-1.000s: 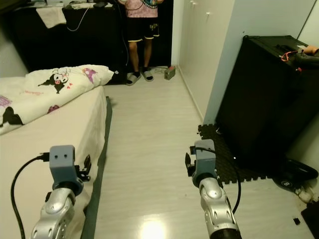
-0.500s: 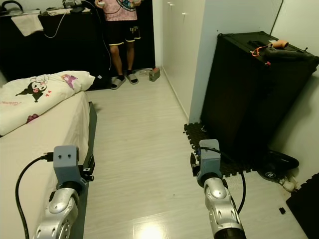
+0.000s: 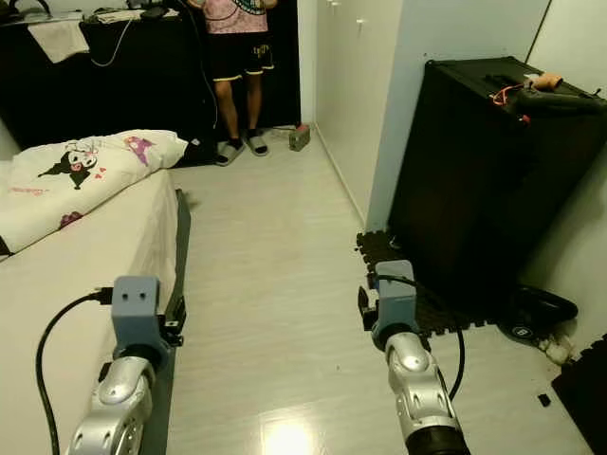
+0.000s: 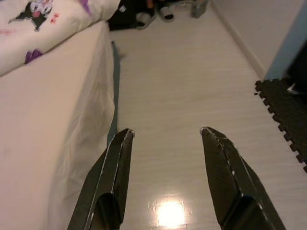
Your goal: Clean up the room
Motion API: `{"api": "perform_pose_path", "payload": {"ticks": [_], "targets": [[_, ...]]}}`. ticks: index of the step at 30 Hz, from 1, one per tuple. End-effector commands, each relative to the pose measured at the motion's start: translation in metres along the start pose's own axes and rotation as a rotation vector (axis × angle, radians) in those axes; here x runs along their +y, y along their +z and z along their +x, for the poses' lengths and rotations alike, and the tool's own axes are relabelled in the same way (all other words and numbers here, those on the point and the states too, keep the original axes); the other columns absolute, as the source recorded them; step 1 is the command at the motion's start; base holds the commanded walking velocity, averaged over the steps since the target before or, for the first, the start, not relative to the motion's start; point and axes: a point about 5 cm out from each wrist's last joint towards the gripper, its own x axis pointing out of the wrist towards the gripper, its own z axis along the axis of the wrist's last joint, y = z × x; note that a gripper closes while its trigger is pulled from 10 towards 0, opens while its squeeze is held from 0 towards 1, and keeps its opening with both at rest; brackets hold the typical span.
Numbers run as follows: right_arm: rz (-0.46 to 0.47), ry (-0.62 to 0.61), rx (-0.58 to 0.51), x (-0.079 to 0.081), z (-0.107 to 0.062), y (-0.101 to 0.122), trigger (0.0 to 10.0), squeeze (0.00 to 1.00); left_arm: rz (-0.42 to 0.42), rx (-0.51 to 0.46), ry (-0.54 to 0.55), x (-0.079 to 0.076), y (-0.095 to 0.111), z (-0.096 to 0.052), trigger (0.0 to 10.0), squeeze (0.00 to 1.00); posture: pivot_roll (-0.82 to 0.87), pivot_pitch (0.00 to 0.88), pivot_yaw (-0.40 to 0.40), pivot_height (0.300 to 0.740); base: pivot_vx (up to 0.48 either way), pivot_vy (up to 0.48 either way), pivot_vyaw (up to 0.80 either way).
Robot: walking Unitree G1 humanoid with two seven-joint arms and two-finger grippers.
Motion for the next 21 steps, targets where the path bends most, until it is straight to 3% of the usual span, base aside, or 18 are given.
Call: {"api": "perform_pose_path", "payload": {"ticks": [1,7,10,15,21], "targets": [[-0.024,0.012,-0.009,0.006,0.001,0.004,10.0,0.0,-0.008,0.046,0.042,0.009,-0.018,-0.002,10.0,0.0,-0.01,0.077,-0.023,0.733,0.0,0.0,0.0],[-0.027,0.033,-0.018,0.014,0.001,0.005,10.0,0.0,0.005,0.054,0.026,0.012,-0.022,-0.003,10.0,0.0,-0.03,0.071,0.003,0.733,0.0,0.0,0.0],[-0.019,0.004,0.019,0.014,0.0,-0.009,10.0,0.0,0.014,0.048,0.018,0.013,-0.02,-0.005,10.0,0.0,-0.03,0.059,0.021,0.733,0.0,0.0,0.0],[0.057,-0.044,0.032,0.01,-0.005,-0.016,10.0,0.0,0.013,0.042,0.031,0.016,-0.017,0.0,10.0,0.0,-0.03,0.051,0.014,0.733,0.0,0.0,0.0],[0.067,-0.01,0.027,0.01,-0.004,-0.013,10.0,0.0,0.009,0.015,-0.007,0.006,-0.016,0.0,10.0,0.0,-0.03,0.048,-0.001,0.733,0.0,0.0,0.0]]}}
